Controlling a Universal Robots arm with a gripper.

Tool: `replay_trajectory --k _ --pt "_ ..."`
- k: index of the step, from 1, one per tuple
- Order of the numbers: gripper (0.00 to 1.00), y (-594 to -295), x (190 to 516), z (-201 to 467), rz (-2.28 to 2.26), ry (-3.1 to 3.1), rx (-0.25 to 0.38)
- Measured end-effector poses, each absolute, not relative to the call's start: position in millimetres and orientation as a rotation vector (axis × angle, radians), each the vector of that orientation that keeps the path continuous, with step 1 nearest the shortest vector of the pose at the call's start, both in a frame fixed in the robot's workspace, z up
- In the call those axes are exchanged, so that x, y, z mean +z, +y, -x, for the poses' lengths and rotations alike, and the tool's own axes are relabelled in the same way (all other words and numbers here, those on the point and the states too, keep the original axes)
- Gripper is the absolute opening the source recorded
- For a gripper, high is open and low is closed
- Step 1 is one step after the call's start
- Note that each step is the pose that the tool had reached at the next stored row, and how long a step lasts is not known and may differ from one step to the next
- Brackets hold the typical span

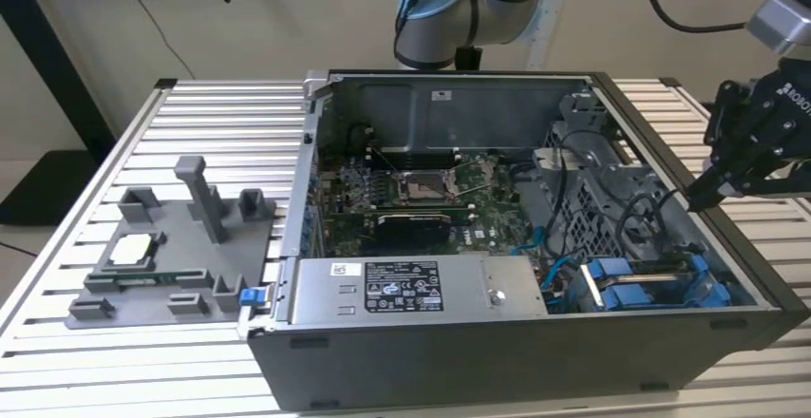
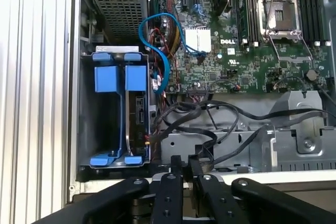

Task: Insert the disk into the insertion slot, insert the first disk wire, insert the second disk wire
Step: 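Insert the second disk wire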

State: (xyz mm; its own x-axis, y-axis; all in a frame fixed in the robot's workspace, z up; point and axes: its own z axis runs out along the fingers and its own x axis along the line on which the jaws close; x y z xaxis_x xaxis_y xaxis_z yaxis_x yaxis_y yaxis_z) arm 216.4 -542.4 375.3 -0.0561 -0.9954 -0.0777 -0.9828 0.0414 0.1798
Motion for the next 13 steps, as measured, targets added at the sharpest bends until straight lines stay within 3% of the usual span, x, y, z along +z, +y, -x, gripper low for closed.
replay_trajectory --k 11,12,13 --pt "0.00 -546.0 377.8 -216.6 -2.111 -2.217 -0.289" --pt "1.00 -546.5 378.2 -217.0 -2.111 -2.217 -0.289" --pt "1.00 -547.1 379.3 -217.4 -2.112 -2.217 -0.289"
